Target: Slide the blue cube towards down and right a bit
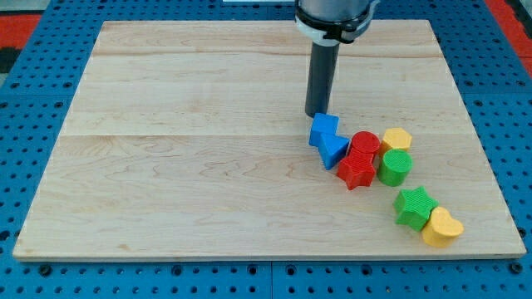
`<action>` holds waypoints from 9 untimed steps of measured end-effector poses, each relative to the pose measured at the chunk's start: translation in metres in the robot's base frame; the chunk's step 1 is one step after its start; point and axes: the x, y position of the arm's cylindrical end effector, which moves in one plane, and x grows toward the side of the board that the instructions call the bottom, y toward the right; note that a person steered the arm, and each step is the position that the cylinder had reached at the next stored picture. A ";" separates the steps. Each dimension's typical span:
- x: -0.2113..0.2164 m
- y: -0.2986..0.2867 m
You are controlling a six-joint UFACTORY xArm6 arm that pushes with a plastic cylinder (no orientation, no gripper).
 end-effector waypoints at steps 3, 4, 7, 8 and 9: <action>0.024 0.002; 0.028 0.008; 0.029 -0.005; 0.030 -0.030; 0.037 -0.035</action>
